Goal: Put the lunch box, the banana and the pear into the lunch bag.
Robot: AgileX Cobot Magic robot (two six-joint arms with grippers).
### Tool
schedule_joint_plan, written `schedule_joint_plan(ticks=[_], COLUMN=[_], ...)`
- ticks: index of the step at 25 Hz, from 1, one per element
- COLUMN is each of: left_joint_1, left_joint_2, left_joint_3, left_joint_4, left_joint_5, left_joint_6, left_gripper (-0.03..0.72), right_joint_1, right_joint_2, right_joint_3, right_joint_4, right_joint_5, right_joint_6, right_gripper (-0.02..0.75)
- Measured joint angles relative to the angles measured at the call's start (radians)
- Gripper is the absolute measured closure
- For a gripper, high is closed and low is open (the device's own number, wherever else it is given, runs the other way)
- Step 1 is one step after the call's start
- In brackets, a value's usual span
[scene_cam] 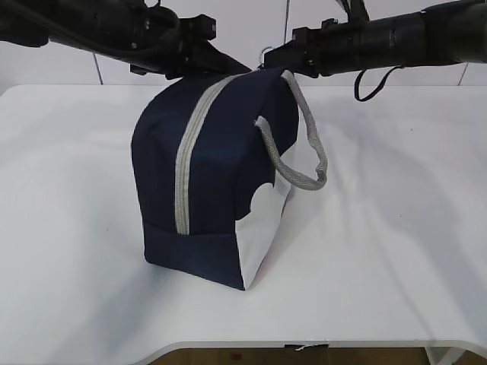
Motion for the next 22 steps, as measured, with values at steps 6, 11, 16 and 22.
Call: schedule_joint_plan(ticks=[6,11,16,22], left_joint_1=[0.0,0.0,0.0,0.0], left_joint_2=[-0.002,-0.002,-0.002,-0.006], left_joint_3=[0.0,0.0,0.002,0.004], left_joint_4=[-0.063,-0.15,-0.194,-0.234], left_joint_5=[0.025,0.054,0.079,0.112], left_joint_6=[0.08,0.172,0.209,0.256], left_gripper=[0.621,0.622,0.622,0.622], right_joint_1=[0.0,0.0,0.0,-0.002], right_joint_2=[0.0,0.0,0.002,0.007], right_joint_3=[0.0,0.0,-0.001,-0.003], right_joint_4=[-0.066,-0.086,-0.153,-0.225], right_joint_5=[-0.043,-0.05,-0.05,-0.05], right_joint_6=[0.056,0.073,0.128,0.19], right_gripper=[0.731,0.731,0.731,0.731])
